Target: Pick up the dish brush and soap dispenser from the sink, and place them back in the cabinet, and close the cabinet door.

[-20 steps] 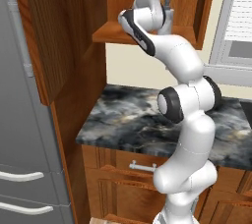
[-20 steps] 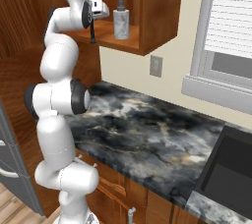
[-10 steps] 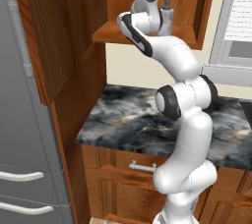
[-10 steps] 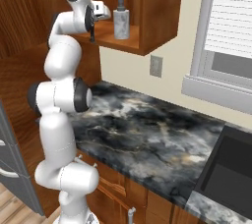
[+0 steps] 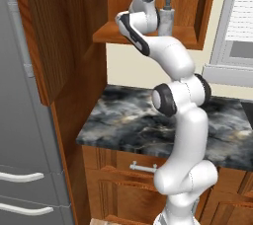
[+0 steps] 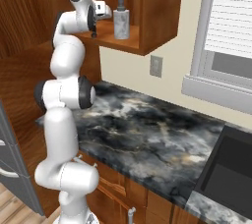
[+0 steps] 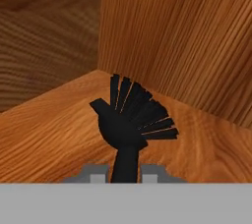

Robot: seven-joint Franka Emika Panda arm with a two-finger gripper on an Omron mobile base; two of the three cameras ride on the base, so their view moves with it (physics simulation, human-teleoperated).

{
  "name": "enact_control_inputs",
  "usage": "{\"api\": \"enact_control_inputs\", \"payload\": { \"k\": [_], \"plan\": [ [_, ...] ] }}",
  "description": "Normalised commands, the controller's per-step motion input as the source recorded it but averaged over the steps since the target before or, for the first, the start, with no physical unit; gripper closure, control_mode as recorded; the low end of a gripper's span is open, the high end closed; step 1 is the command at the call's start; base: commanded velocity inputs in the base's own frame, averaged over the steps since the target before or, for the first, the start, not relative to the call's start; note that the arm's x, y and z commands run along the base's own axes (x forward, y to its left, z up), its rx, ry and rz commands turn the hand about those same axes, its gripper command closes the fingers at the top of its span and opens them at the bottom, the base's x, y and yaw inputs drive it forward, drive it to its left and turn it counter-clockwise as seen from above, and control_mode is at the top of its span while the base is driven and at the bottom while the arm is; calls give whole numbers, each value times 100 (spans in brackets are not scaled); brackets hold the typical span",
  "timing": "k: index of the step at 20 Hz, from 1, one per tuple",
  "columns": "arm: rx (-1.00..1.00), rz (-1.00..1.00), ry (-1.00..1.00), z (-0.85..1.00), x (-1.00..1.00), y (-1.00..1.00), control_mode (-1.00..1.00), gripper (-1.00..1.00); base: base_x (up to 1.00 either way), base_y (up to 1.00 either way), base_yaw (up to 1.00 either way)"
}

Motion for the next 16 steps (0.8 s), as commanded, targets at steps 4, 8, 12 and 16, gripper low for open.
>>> {"api": "enact_control_inputs", "payload": {
  "k": [4, 8, 12, 16],
  "plan": [
    [0, 0, 0, 0, 26, 1, -100, 100, 0, 0, 0],
    [0, 0, 1, 0, 5, 0, -100, 100, 0, 0, 0],
    [0, 0, 0, 0, 0, 0, -100, -100, 0, 0, 0],
    [0, 0, 0, 0, 0, 0, -100, -100, 0, 0, 0]
  ]
}}
